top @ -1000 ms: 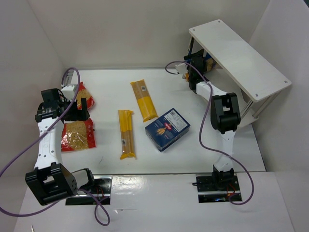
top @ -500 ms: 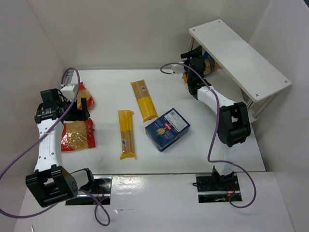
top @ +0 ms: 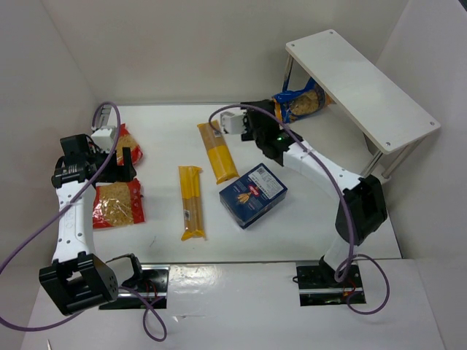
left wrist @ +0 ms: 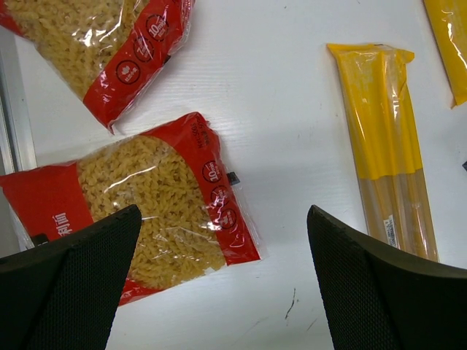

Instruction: Place and organize the pasta boxes and bags onto the shelf

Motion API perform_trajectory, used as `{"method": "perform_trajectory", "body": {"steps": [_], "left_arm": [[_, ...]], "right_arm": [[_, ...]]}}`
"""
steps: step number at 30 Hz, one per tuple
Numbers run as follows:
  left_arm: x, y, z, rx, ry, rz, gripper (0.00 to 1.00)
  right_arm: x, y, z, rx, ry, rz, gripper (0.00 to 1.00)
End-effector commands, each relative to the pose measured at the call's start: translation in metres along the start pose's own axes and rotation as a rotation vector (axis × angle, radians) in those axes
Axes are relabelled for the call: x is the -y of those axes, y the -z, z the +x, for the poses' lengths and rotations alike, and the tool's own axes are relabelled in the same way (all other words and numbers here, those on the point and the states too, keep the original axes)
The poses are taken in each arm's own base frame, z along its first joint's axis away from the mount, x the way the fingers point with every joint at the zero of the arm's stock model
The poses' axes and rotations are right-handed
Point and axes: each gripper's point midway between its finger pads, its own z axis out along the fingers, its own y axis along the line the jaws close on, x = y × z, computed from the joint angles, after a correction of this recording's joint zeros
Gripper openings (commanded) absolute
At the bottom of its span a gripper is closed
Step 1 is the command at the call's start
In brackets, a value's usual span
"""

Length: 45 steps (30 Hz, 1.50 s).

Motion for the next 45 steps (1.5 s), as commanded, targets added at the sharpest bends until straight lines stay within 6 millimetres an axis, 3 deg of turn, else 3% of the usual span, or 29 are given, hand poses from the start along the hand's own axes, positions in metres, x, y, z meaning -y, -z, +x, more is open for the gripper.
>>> {"method": "perform_trajectory", "body": {"steps": [1,3,5,9,11,12,17,19,22,24,25,27,31,36,45], "left_arm": [[0.003,0.004,-0.004,0.031,-0.016,0.016,1.0],[0.003,0.004,-0.004,0.031,-0.016,0.016,1.0],[0.003,0.004,-0.004,0.031,-0.016,0.016,1.0],[0.001,0.004,-0.004,0.029,-0.006,0.005,1.0],[0.0,0.004,-0.003,0.027,0.004,-0.004,1.0],[-0.003,0.004,-0.005,0.034,0.001,-0.018,1.0],[-0.008,0.002,-0.003,0.028,0.023,-0.052,1.0],[-0.012,0.001,-0.001,0.024,0.032,-0.073,1.0],[-0.014,0.001,0.0,0.022,0.042,-0.085,1.0],[-0.016,-0.001,0.002,0.01,0.045,-0.093,1.0],[-0.019,-0.001,0.002,0.01,0.051,-0.1,1.0],[-0.019,-0.001,0.0,0.019,0.058,-0.102,1.0],[-0.023,-0.006,0.004,-0.001,0.071,-0.104,1.0],[-0.025,-0.008,0.006,-0.015,0.075,-0.111,1.0],[-0.024,-0.006,0.005,-0.006,0.072,-0.112,1.0]], "right_arm": [[-0.048,0.053,-0.039,0.096,-0.218,-0.283,0.79],[-0.064,0.071,-0.051,0.121,-0.329,-0.398,0.8],[-0.065,0.092,-0.076,0.233,-0.431,-0.5,0.83],[-0.068,0.132,-0.084,0.321,-0.579,-0.632,0.9],[-0.077,0.141,-0.072,0.319,-0.625,-0.69,0.93],[-0.094,0.142,-0.063,0.306,-0.665,-0.756,0.93],[-0.133,0.152,-0.03,0.226,-0.778,-0.847,0.96],[-0.131,0.153,-0.013,0.21,-0.874,-0.836,0.99],[-0.149,0.159,0.016,0.152,-1.005,-0.852,0.99],[-0.146,0.167,0.035,0.146,-1.085,-0.81,0.99],[-0.154,0.169,0.042,0.132,-1.117,-0.811,0.99],[-0.151,0.176,0.054,0.125,-1.189,-0.778,0.99],[-0.162,0.182,0.06,0.118,-1.225,-0.775,0.99],[-0.155,0.181,0.068,0.117,-1.241,-0.731,0.99],[-0.155,0.184,0.063,0.161,-1.204,-0.753,0.99]]}}
